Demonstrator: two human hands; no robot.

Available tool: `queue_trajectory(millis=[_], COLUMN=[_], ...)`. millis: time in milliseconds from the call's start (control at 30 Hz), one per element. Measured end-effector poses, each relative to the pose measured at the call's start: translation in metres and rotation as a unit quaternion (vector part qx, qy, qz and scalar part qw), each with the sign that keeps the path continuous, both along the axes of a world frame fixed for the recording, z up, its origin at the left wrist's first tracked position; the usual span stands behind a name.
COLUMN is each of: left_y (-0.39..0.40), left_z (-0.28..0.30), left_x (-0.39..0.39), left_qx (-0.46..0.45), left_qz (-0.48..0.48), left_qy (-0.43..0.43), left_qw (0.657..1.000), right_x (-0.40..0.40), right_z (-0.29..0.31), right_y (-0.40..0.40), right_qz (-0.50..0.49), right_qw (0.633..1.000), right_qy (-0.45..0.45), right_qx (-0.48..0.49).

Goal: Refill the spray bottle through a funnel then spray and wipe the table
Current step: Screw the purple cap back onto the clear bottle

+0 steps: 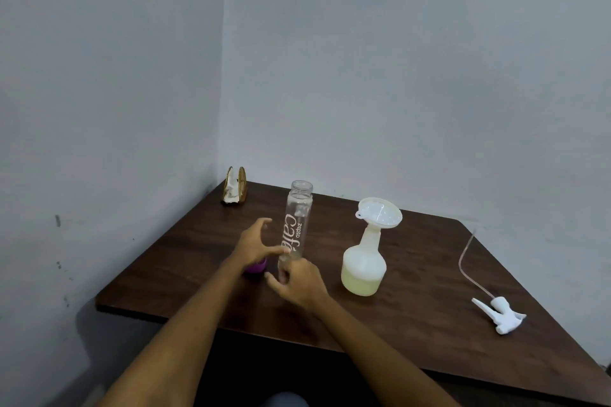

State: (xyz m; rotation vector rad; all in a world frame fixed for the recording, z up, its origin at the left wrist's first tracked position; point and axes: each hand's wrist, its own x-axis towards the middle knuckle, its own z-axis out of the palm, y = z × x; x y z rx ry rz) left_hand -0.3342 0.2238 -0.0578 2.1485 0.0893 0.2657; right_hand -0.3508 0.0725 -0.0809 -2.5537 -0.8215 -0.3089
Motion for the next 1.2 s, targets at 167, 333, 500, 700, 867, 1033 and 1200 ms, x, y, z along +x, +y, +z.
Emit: queue_trajectory(millis=[167,333,500,700,867,1033,1200], left_y=[0.044,0.06,0.061,0.044,0.027,0.016,0.003], left_z=[-0.007,-0.025,-0.029,-0.026,-0.01,0.011,0.031], left_x=[-0.02,-0.029,-0.028,-0.027,-0.033,-0.038,-0.041], left_qx=[-0.056,-0.04,-0.039,-0.025,0.025,0.055,0.063], left_qz=[0.109,0.133,0.135,0.125,0.114,0.122,0.109], left_qy=[-0.015,0.024,0.023,0.014,0.019,0.006,-0.012], left_qw=[0.992,0.99,0.99,0.992,0.993,0.991,0.992], right_x=[0.003,0.013,0.022,0.018,0.004,0.0,0.0], right_z=[-0.002,-0.006,0.004,0.015,0.033,0.065,0.118], right_y=[0.044,0.066,0.068,0.061,0.048,0.033,0.013], right_qz=[0.051,0.026,0.015,0.056,0.079,0.108,0.135], right_qw=[0.992,0.981,0.983,0.967,0.974,0.968,0.987], right_qy=[-0.014,0.043,0.085,0.112,0.089,0.085,0.083], right_qx=[-0.114,-0.185,-0.164,-0.221,-0.193,-0.208,-0.024])
